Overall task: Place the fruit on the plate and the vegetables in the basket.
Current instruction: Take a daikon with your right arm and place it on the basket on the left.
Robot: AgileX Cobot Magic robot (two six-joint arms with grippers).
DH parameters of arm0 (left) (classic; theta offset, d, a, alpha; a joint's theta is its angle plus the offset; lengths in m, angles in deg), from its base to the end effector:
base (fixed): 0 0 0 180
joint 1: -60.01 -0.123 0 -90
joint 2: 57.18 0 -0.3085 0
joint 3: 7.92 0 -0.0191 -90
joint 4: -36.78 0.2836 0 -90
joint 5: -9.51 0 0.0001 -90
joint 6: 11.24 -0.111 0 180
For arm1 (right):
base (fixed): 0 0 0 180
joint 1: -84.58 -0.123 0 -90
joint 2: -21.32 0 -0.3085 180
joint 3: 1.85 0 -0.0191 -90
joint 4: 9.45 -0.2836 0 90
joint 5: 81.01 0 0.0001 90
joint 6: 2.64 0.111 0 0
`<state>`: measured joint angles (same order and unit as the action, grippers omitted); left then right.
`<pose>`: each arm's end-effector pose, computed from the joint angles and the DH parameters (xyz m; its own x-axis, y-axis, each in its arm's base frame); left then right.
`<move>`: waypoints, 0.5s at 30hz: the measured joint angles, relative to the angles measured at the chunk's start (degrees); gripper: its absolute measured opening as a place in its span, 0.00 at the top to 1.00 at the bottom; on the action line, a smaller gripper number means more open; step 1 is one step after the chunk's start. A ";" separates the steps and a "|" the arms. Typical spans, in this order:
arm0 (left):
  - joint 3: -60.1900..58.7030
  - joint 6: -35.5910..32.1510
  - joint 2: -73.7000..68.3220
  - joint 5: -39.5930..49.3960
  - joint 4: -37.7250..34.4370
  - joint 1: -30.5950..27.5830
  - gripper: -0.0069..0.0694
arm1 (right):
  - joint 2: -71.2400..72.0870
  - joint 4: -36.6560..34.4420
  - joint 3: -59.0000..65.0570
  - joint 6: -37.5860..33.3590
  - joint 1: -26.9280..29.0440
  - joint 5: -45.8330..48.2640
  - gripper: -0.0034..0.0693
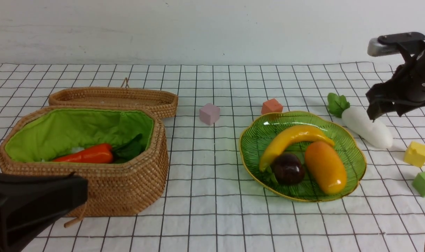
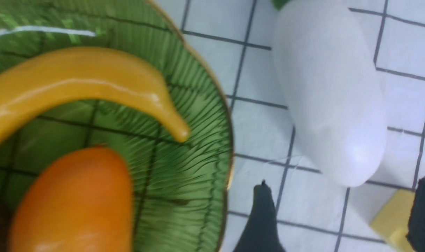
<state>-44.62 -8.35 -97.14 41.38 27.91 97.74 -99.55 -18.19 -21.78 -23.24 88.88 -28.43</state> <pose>0.1053 -0.0929 0.3705 -0.3648 0.0539 -0.9295 0.6151 0.7634 -0.1971 0.4896 -0.0234 0.2543 -0.8640 -0.1971 -0.4634 -0.2149 0.9765 -0.0148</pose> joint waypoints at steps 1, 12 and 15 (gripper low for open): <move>0.00 0.00 0.00 0.00 0.00 0.00 0.92 | -0.42 0.00 -0.29 -0.27 0.28 0.00 0.21; 0.00 0.00 0.00 0.62 0.44 0.00 0.92 | -18.35 -6.04 -13.40 -11.79 3.05 -3.22 0.15; 0.00 0.00 0.00 0.67 0.44 0.00 0.92 | -20.35 -6.04 -13.87 -12.01 3.05 -4.06 0.16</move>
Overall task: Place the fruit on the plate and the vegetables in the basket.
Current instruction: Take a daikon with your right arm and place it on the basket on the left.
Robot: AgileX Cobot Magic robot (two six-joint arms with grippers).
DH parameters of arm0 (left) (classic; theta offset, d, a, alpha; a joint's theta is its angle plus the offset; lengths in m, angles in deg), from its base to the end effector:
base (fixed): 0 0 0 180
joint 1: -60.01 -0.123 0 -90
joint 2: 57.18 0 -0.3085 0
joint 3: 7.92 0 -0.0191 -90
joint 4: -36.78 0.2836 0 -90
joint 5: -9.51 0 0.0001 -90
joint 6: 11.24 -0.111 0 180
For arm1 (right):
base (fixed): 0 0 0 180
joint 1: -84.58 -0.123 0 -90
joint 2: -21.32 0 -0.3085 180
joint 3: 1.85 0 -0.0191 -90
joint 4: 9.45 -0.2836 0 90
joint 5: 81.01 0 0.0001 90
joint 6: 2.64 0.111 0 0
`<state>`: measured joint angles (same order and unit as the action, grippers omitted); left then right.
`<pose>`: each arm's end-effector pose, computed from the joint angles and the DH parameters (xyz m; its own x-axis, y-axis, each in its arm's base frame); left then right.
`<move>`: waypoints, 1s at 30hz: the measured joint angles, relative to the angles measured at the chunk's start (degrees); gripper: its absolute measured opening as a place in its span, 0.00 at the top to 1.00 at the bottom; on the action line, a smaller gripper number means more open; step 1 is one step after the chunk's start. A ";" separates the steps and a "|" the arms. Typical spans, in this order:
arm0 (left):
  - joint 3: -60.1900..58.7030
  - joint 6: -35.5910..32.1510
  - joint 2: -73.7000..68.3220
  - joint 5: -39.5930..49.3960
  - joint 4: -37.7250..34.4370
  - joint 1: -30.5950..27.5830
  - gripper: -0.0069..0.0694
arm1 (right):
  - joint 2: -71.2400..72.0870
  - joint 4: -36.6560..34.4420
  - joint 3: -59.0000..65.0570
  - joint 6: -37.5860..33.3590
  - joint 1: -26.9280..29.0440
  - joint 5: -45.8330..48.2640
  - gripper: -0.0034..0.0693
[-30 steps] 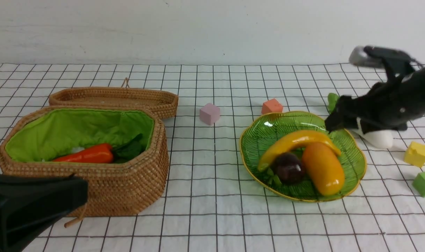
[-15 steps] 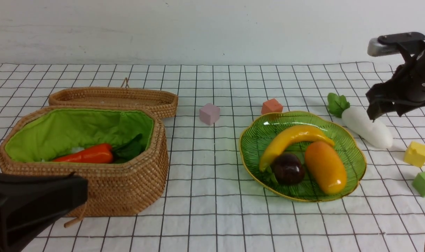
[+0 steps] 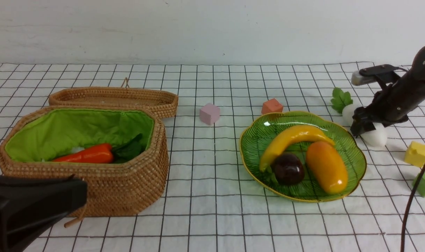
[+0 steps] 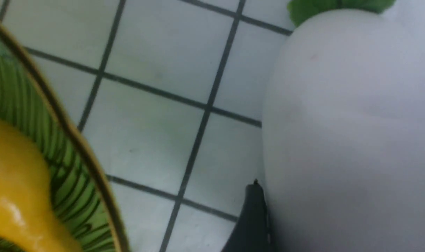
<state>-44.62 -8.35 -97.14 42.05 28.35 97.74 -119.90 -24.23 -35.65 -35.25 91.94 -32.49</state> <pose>0.1051 -0.0924 0.3692 -0.3688 0.0663 -0.9271 0.6143 0.7660 -0.1896 0.5609 -0.0510 0.1508 -0.8467 -0.2725 -0.4570 -0.3047 0.9524 -0.0034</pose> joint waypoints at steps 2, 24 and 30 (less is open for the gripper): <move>0.00 0.00 0.00 0.13 0.00 0.00 0.92 | -0.67 -0.03 -0.45 -0.14 0.11 -0.74 0.19; 8.63 36.62 0.11 27.22 38.56 0.00 0.91 | 22.40 -29.23 -4.87 -11.98 -23.51 18.58 0.23; 8.42 34.93 1.23 26.64 38.36 0.00 0.91 | 16.71 -33.40 -4.87 -22.45 -43.24 4.43 0.23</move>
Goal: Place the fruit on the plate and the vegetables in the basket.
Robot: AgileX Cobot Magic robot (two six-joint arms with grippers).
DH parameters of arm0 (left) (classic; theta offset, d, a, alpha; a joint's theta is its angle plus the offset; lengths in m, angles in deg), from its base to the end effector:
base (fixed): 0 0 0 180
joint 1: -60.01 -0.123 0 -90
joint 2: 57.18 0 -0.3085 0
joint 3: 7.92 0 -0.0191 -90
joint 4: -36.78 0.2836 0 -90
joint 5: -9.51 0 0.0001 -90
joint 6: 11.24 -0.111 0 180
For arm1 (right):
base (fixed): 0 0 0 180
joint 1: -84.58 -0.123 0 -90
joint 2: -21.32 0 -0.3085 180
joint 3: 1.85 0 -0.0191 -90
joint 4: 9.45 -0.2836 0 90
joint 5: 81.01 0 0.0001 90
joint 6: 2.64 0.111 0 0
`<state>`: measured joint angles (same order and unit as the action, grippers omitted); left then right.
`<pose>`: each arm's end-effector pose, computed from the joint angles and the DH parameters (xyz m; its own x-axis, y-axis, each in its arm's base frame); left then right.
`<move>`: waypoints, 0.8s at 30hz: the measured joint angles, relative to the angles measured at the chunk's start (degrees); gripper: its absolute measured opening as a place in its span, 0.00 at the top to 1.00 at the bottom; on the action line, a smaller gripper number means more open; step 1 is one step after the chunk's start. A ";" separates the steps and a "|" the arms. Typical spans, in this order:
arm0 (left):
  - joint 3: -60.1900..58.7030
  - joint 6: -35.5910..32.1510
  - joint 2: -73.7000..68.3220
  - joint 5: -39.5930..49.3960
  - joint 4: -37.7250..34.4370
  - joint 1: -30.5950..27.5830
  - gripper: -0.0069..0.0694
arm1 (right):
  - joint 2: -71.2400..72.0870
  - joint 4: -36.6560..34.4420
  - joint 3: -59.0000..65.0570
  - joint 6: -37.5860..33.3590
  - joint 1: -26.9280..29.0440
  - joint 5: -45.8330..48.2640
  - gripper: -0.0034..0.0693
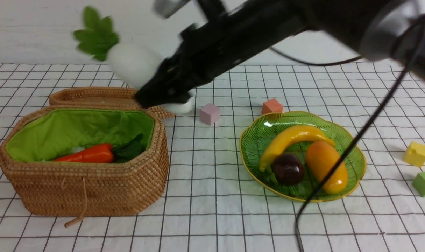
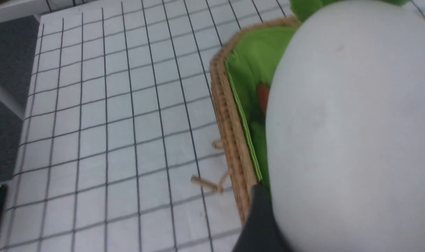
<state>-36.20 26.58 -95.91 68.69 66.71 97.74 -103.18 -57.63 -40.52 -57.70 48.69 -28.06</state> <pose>0.1062 -0.0220 0.3904 -0.4927 -0.0354 -0.8695 0.0938 0.9912 -0.0935 0.3883 0.3625 0.3628 -0.1501 -0.4659 -0.8720 -0.9740 0.2209 0.0496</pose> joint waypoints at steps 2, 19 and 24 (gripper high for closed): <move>0.00 -0.06 0.94 -0.83 0.00 0.00 0.91 | -1.96 0.55 0.00 -1.66 -2.87 -5.43 0.23; 0.00 -2.89 10.23 -2.77 -2.15 0.00 0.90 | -2.38 11.39 0.72 4.81 -8.45 -14.33 0.05; -1.35 -14.89 11.71 -11.20 -13.09 0.00 0.90 | 11.49 27.85 0.53 28.04 -7.02 9.37 0.28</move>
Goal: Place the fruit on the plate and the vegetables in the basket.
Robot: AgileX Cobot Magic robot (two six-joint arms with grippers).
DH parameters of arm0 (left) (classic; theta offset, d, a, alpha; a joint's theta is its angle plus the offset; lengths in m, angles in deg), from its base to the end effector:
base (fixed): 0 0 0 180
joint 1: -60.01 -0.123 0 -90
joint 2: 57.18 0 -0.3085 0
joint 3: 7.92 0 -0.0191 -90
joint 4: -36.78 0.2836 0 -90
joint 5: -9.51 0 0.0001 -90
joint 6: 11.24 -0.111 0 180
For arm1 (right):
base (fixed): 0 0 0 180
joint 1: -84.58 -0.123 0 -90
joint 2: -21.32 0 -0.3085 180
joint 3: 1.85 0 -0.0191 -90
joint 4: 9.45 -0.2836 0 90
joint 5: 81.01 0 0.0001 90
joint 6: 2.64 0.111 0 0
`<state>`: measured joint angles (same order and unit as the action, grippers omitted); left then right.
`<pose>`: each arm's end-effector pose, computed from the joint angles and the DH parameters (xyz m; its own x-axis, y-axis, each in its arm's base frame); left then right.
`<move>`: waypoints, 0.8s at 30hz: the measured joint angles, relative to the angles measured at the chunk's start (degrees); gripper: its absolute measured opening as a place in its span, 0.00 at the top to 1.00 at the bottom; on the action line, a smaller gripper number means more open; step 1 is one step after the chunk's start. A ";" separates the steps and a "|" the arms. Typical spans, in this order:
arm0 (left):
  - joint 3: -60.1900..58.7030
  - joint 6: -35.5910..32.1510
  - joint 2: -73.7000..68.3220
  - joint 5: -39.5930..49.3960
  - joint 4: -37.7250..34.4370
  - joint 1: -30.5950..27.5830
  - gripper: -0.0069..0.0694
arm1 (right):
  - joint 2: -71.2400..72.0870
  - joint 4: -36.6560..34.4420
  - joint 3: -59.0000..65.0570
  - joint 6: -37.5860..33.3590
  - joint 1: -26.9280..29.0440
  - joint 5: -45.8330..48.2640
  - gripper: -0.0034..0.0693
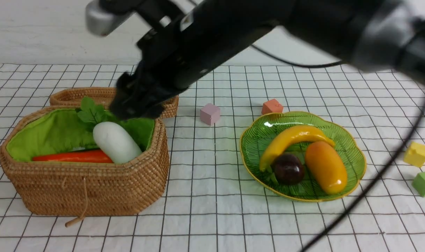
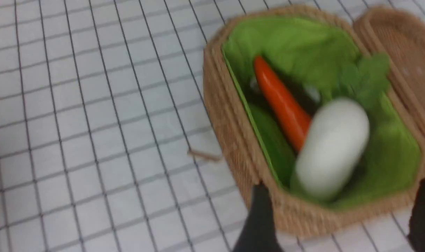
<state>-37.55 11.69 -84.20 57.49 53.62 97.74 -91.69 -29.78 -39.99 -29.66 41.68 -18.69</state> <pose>0.0597 -0.0160 0.4098 -0.2653 -0.0404 -0.9633 0.3870 0.9107 -0.1448 0.3160 0.3403 0.4238 -0.2614 -0.6282 -0.7329 -0.9244 0.3814 0.0027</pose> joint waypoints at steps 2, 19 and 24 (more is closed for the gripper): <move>-2.99 -5.95 2.23 -5.17 -7.06 0.00 0.90 | 4.40 5.99 0.00 7.79 0.58 6.26 0.42; -32.44 -11.30 17.36 -34.60 -20.58 0.00 0.90 | 45.49 17.55 44.26 34.62 0.92 10.04 0.95; -37.51 -11.30 17.38 -34.78 -20.62 0.00 0.89 | 55.46 17.60 56.06 36.66 0.92 10.04 0.95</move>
<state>-75.05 0.40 -66.82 22.71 33.00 97.74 -36.22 -12.18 16.07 7.00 42.60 -8.65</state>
